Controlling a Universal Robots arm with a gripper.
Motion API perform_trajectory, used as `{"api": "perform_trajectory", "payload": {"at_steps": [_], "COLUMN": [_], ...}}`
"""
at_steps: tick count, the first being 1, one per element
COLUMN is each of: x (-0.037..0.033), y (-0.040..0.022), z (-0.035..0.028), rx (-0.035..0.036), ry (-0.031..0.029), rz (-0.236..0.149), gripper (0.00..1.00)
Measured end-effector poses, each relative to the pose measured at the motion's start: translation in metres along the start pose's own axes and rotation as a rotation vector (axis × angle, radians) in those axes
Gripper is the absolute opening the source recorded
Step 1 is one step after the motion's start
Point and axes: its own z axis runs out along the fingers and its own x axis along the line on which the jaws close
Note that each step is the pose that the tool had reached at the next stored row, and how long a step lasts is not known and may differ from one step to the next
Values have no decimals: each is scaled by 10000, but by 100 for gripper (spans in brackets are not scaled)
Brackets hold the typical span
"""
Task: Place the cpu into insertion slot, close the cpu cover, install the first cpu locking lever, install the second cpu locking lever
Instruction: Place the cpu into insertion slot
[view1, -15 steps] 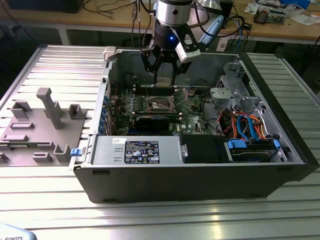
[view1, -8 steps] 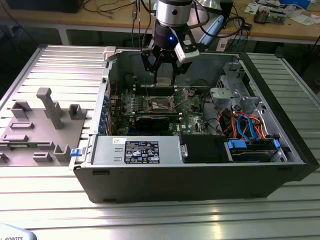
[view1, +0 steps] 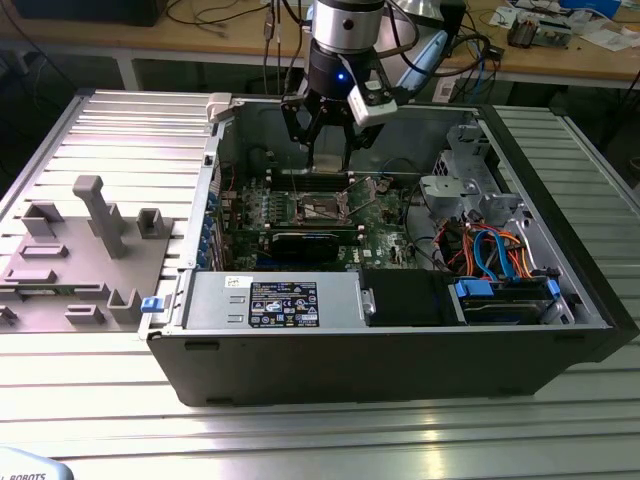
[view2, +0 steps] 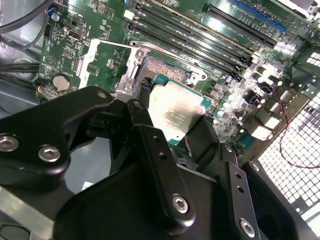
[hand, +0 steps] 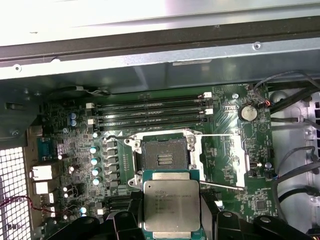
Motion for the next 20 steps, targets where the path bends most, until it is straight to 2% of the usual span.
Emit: {"api": "perform_trajectory", "payload": {"at_steps": [20], "x": [0], "y": [0], "z": [0], "rx": [-4], "ry": [1], "rz": [210], "gripper": [54]}}
